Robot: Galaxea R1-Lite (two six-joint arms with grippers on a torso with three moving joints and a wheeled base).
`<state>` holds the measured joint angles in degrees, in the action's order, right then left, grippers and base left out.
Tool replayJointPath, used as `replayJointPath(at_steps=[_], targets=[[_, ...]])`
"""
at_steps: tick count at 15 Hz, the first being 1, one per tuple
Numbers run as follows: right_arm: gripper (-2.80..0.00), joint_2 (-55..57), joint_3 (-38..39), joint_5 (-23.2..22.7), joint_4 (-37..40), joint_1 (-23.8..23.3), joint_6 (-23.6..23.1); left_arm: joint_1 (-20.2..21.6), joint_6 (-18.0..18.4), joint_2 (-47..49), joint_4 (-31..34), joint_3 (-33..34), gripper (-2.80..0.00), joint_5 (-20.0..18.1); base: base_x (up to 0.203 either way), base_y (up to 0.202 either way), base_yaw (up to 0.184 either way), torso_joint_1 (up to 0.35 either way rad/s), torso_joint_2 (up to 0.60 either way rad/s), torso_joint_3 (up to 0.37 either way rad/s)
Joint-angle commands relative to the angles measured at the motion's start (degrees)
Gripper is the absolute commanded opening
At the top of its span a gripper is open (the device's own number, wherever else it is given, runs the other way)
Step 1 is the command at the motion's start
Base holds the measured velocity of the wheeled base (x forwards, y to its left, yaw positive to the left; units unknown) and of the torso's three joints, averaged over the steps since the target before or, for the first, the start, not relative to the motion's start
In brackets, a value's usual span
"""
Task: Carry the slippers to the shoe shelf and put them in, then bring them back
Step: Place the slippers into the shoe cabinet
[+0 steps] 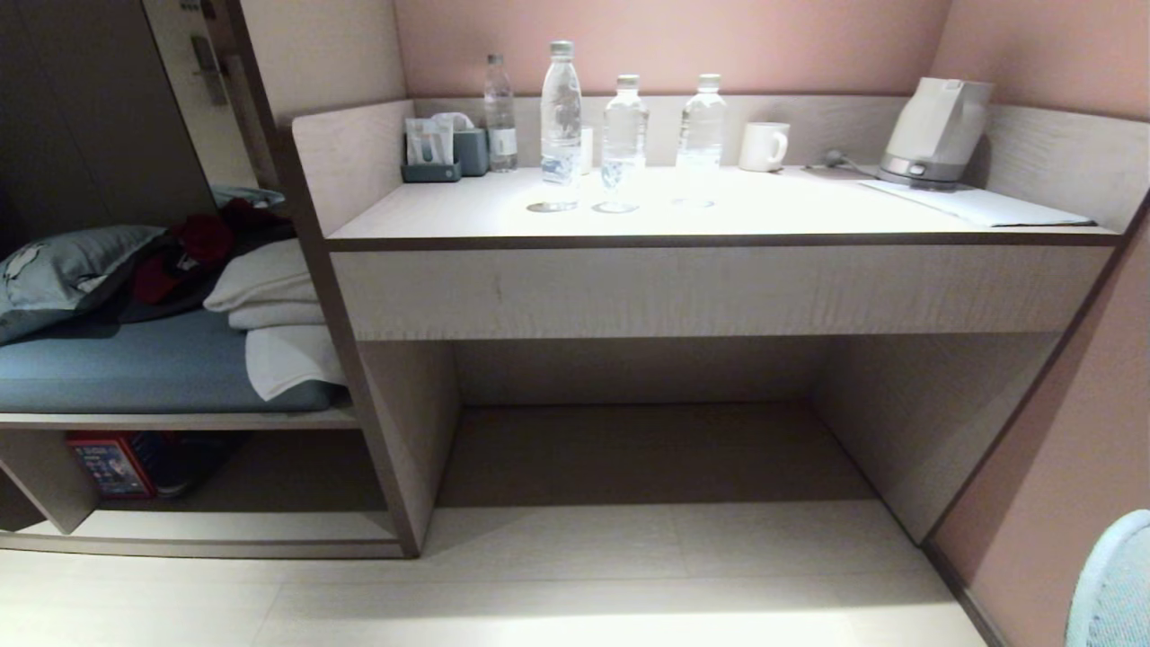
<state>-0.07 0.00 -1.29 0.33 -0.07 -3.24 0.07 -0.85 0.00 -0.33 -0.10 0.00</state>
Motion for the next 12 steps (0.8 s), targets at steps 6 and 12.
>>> replayJointPath(at_steps=[6, 12], targets=[[-2.80, -0.01, 0.09, -0.03, 0.02, -0.01, -0.10, 0.01, -0.03, 0.00, -0.02, 0.01, -2.80, 0.00, 0.000, 0.198, -0.001, 0.001, 0.00, 0.004], [-2.80, -0.01, 0.09, -0.03, 0.02, -0.01, -0.01, 0.01, -0.03, 0.00, -0.02, 0.01, -2.80, 0.00, 0.000, 0.195, -0.001, 0.003, 0.00, 0.003]])
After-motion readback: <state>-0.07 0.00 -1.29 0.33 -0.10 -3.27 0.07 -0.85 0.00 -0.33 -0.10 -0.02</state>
